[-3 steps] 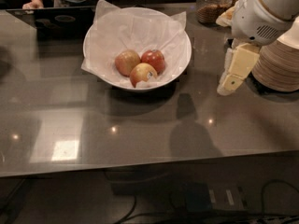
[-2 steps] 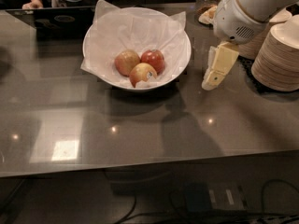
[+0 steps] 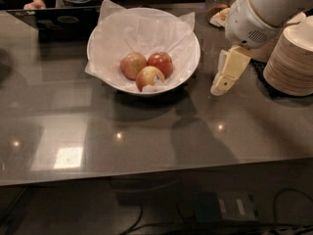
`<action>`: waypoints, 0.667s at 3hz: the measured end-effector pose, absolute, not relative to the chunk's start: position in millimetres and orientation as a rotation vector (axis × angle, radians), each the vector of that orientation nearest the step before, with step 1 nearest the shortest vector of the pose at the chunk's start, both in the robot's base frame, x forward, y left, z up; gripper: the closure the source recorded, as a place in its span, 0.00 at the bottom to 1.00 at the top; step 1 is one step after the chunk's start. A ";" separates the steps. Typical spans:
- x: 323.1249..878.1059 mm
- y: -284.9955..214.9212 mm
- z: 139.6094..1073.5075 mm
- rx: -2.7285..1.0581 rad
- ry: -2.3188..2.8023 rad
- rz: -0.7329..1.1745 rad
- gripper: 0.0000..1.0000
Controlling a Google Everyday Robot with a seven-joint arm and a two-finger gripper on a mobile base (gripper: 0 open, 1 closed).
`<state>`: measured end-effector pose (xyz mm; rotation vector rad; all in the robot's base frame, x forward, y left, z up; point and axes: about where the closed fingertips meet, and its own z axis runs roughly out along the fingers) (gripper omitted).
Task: Pick apple from white bowl
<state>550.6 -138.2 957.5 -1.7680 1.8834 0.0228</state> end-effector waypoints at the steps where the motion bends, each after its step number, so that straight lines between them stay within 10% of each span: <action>1: 567.2 -132.1 955.3 -1.750 1.846 0.016 0.00; 2: 585.5 -120.8 952.8 -1.757 1.796 0.033 0.00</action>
Offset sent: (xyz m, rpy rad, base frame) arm 0.0586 0.0279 -0.0082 0.0786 -0.0768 0.0734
